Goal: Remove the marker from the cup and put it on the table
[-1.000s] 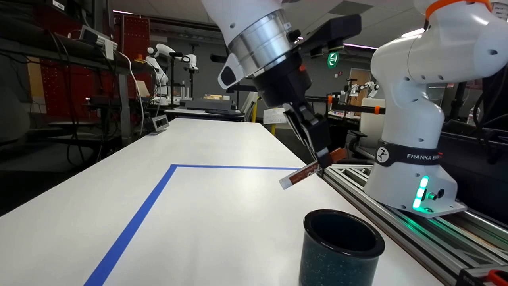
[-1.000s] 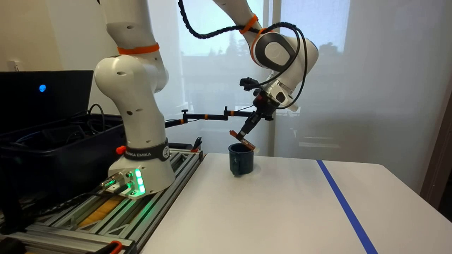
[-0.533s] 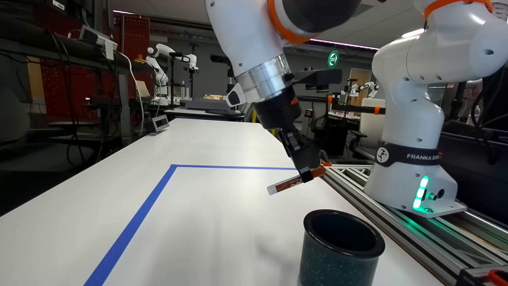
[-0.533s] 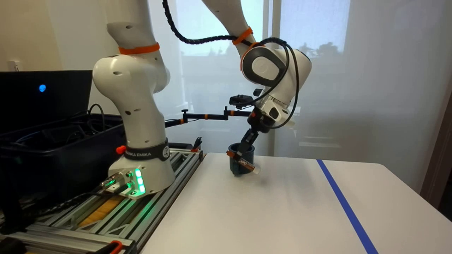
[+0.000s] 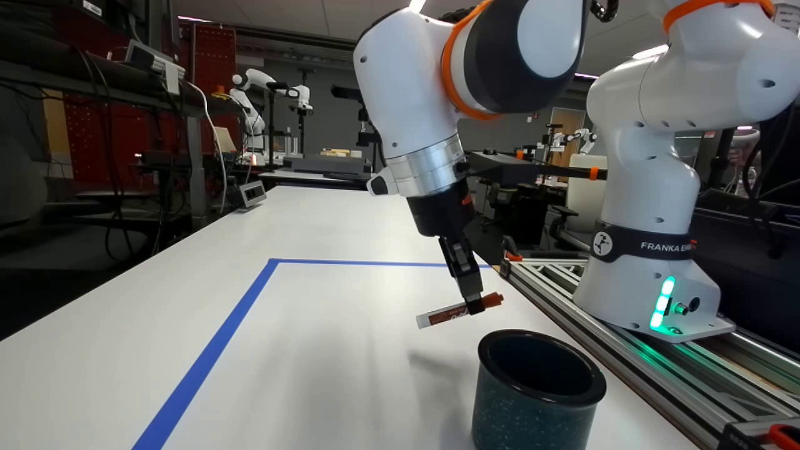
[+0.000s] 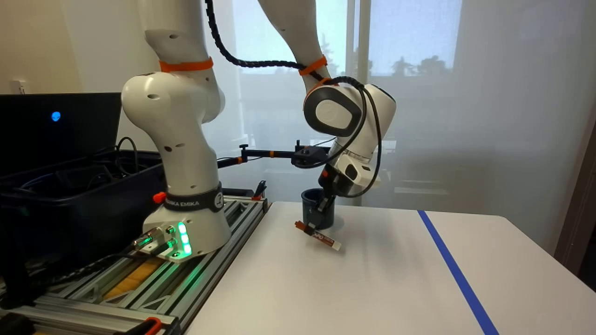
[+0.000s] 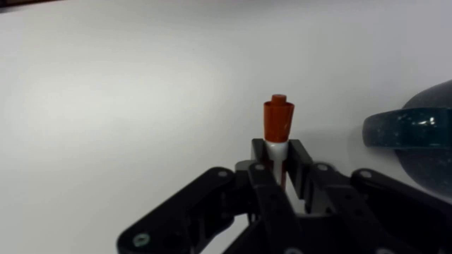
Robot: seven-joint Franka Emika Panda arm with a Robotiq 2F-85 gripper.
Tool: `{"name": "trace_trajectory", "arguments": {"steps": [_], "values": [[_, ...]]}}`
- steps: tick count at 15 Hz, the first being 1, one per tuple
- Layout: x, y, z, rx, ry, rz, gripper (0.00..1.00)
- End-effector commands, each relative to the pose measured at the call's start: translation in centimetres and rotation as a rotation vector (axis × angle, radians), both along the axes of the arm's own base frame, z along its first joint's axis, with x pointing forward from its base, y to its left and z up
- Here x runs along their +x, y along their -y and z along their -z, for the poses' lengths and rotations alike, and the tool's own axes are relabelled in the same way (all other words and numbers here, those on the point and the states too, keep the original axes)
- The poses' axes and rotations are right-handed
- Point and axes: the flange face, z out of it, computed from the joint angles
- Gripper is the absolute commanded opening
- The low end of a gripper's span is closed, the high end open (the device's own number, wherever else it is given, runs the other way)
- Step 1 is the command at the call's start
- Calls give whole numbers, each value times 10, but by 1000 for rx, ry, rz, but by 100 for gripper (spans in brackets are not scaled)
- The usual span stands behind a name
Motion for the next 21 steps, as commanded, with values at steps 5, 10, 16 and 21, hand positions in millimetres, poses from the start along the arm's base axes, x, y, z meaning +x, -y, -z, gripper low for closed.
{"name": "trace_trajectory", "arguments": {"steps": [5,10,16,21], "values": [[5,14,30,48,38,-84,5],[4,21,36,77,25,-129,5],[3,19,25,85,1,-144,66],[-5,9,5,86,-47,-135,100]]}}
